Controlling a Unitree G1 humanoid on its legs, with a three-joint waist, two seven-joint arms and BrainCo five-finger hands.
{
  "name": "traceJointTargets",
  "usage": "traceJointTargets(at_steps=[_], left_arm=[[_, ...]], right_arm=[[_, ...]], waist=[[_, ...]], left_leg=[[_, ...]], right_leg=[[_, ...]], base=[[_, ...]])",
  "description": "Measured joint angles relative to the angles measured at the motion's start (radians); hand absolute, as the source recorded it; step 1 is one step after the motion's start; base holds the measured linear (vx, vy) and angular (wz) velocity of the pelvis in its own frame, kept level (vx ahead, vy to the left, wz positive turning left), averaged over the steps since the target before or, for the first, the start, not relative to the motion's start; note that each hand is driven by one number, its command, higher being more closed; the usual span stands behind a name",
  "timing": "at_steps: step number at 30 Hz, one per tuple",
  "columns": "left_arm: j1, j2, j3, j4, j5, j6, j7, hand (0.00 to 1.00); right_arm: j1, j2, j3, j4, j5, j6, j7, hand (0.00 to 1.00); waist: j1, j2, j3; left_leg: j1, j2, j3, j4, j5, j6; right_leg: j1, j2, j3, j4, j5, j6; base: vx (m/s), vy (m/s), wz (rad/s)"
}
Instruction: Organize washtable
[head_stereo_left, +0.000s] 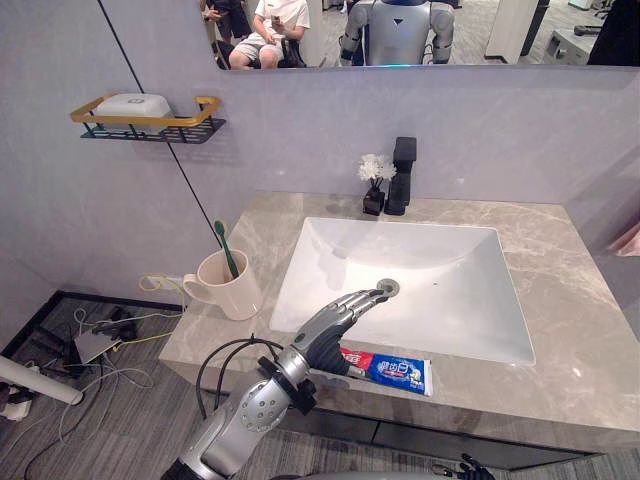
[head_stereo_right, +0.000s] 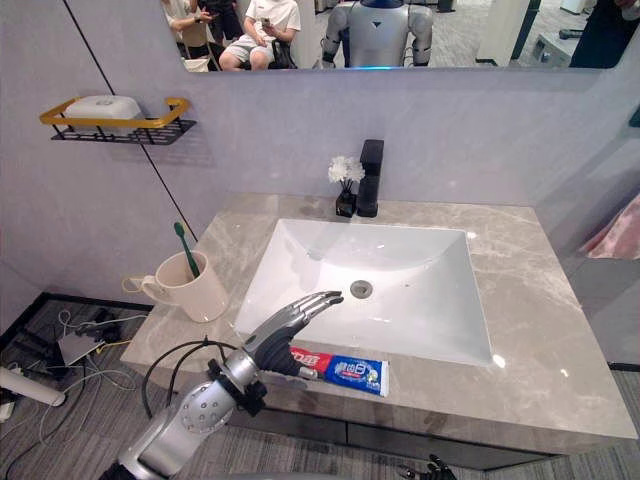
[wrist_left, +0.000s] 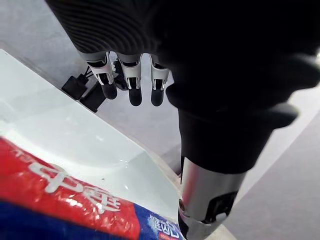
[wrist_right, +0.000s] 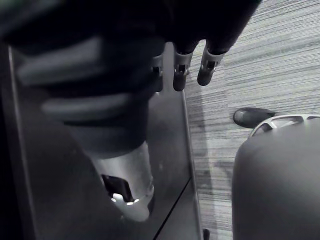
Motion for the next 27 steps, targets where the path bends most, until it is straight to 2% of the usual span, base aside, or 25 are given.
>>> traceJointTargets(at_steps=[27], left_arm=[[0.016, -0.002, 0.071, 0.099, 0.050, 0.017, 0.004, 0.00]], right_arm=[[0.001, 0.000, -0.021, -0.031, -0.020, 0.003, 0.000, 0.00]], waist=[[-0.004, 0.002, 0.006]], left_leg=[[0.005, 0.010, 0.025, -0.014, 0.000, -0.001]], right_leg=[[-0.013, 0.007, 0.024, 0.000, 0.000, 0.000]], base=[[0.00, 0.002, -0.02]])
